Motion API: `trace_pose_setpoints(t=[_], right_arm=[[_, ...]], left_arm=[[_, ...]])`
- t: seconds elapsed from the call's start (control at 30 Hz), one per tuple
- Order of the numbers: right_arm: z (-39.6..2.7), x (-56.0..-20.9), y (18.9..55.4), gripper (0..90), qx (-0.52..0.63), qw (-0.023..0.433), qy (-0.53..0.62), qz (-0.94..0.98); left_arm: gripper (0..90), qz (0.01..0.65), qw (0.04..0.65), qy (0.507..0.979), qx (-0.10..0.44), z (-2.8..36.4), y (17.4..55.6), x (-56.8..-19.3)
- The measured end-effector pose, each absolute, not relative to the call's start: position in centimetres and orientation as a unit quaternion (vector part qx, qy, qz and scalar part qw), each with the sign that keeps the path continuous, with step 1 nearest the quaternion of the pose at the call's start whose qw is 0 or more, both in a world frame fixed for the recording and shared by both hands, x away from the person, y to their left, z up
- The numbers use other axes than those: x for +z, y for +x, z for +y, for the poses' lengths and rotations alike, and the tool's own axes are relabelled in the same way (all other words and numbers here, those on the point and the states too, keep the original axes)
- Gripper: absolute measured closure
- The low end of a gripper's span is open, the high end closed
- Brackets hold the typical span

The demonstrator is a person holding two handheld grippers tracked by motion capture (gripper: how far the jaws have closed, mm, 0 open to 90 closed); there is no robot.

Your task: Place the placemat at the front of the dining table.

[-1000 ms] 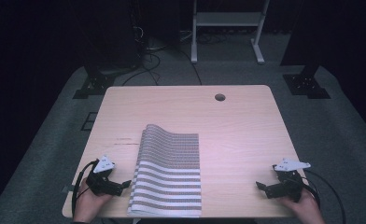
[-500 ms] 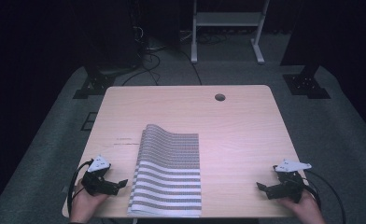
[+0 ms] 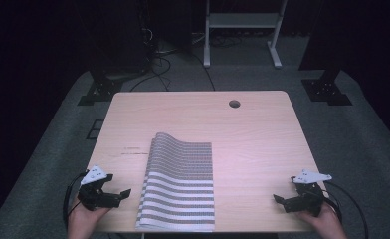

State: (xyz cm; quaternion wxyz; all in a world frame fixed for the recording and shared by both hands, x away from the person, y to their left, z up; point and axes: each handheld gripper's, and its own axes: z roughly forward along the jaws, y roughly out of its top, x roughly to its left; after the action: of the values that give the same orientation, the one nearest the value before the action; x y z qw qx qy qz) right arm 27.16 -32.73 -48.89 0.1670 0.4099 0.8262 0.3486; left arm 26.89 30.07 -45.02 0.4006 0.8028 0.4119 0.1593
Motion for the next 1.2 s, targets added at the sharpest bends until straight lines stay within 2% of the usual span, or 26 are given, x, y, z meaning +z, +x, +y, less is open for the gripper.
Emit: trace_pose_setpoints(t=[0.5, 1.2], right_arm=[[-32.7, -48.9, 27.2, 0.6, 0.349, 0.167, 0.409, 0.827], [-32.7, -48.9, 27.0, 0.6, 0.349, 0.167, 0.409, 0.827]], left_arm=[[8.7, 0.385, 0.421, 0.809, 0.142, 27.5, 25.9, -42.9], [8.7, 0.345, 0.428, 0.830, 0.100, 23.6, 26.3, -43.3]])
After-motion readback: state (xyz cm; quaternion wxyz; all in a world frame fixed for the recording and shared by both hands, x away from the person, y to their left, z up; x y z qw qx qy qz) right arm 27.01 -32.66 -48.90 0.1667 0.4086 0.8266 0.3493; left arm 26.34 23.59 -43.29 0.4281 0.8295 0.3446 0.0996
